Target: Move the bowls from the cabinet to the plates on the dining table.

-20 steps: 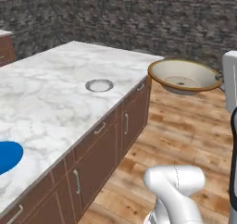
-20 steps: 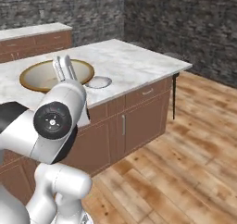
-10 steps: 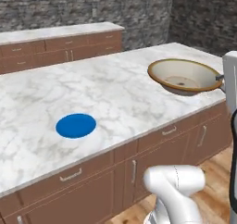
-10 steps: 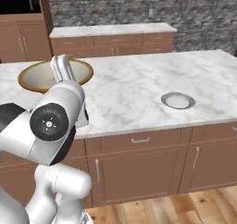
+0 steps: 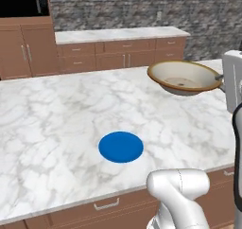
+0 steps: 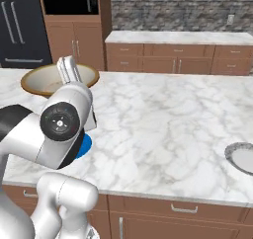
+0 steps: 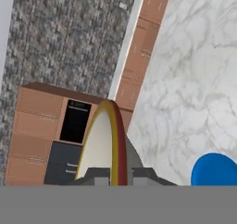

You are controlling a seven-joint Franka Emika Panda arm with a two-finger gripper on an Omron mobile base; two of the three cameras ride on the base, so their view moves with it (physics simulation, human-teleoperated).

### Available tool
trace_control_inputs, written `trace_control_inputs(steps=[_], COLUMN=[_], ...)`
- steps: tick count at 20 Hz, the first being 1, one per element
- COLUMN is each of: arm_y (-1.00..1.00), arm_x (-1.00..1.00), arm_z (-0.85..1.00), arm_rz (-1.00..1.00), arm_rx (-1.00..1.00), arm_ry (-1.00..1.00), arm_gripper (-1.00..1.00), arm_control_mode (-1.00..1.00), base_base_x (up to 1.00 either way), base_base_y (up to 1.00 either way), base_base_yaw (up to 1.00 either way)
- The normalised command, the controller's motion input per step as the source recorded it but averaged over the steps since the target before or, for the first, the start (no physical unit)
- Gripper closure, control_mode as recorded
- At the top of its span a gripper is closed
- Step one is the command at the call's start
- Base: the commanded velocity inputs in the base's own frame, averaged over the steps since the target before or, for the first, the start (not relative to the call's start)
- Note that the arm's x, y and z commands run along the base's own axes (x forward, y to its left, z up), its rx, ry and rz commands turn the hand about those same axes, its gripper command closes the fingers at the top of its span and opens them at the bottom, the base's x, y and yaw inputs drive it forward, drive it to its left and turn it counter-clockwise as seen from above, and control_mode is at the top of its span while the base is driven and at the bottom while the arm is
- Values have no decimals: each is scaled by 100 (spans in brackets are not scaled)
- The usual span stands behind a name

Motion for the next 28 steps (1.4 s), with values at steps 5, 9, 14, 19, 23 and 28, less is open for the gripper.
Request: trace_control_inputs(steps=[5,9,14,19,23,28], arm_y=[0,0,0,0,4,20], arm_x=[0,0,2,27,53,49], arm_z=[0,0,0,-5,-13,-34], arm_rz=[0,0,0,0,2,6], arm_rx=[0,0,0,-1,-4,0], arm_ry=[0,0,0,4,10,11], arm_gripper=[100,100,100,100,100,100], arm_control_mode=[100,100,-100,-100,-100,-100], base_base_x=[33,0,0,0,0,0], base_base_y=[-7,0,0,0,0,0], base_base_yaw=[3,0,0,0,0,0])
